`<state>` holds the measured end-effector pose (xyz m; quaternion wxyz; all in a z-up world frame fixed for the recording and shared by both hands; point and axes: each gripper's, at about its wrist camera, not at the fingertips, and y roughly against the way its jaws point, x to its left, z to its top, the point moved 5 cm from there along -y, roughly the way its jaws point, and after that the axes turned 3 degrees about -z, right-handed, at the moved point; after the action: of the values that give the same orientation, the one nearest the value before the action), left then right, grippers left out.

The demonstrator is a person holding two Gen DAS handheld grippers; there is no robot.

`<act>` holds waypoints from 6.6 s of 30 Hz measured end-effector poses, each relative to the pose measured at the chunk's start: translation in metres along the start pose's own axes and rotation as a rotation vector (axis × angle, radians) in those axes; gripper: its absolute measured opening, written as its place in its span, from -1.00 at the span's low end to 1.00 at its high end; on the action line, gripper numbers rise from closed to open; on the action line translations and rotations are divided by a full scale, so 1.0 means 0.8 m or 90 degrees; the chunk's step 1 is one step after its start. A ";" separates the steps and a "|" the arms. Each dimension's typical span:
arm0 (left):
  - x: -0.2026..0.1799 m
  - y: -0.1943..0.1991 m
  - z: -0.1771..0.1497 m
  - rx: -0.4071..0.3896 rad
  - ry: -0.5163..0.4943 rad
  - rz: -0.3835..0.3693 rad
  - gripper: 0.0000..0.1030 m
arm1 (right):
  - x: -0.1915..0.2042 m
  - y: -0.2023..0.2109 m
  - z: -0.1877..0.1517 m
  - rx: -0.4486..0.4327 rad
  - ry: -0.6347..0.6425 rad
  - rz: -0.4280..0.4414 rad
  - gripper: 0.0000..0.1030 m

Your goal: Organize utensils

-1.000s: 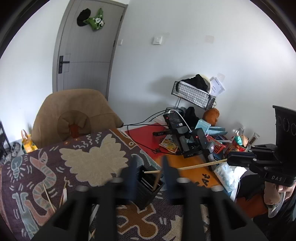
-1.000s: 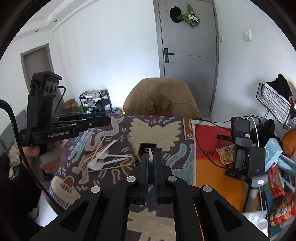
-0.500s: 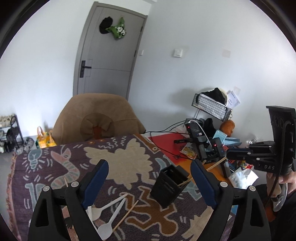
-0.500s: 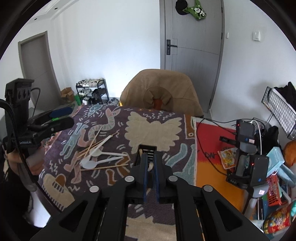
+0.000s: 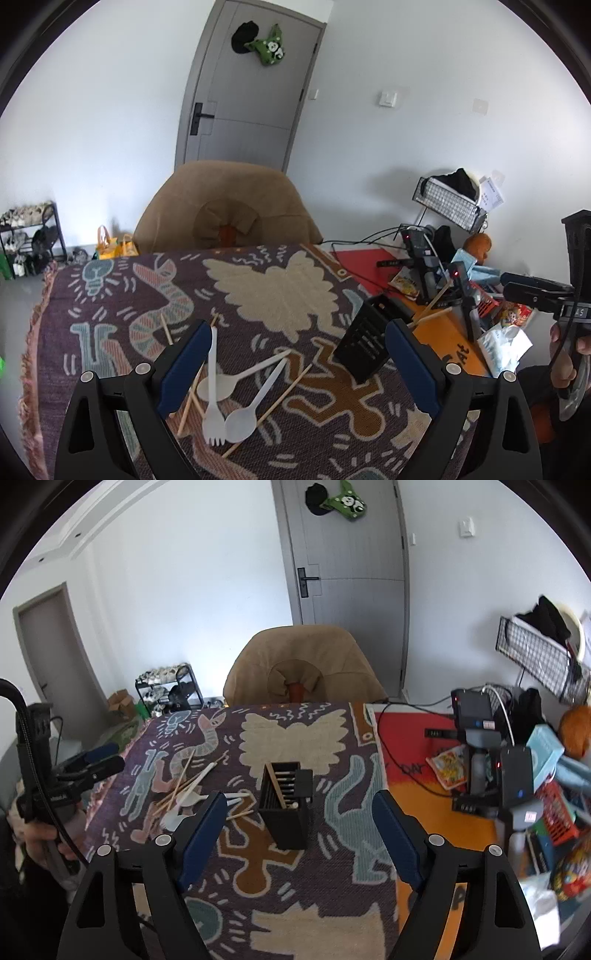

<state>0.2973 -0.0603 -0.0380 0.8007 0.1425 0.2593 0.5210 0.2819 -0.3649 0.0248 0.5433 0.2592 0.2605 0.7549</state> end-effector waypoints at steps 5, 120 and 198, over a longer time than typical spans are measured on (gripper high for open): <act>0.016 0.003 -0.026 0.015 0.009 0.010 0.85 | 0.005 -0.016 -0.030 0.007 -0.024 -0.001 0.57; 0.255 0.116 -0.159 -0.008 0.330 0.199 -0.96 | 0.345 -0.272 -0.159 0.268 0.593 0.140 -0.27; -0.045 0.013 0.057 0.096 -0.228 0.059 -0.96 | 0.009 0.016 0.018 -0.183 -0.019 -0.040 0.36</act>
<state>0.3031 -0.0865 0.0142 0.7962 0.3043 0.1446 0.5025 0.2809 -0.3598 0.0445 0.6021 0.1819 0.1499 0.7628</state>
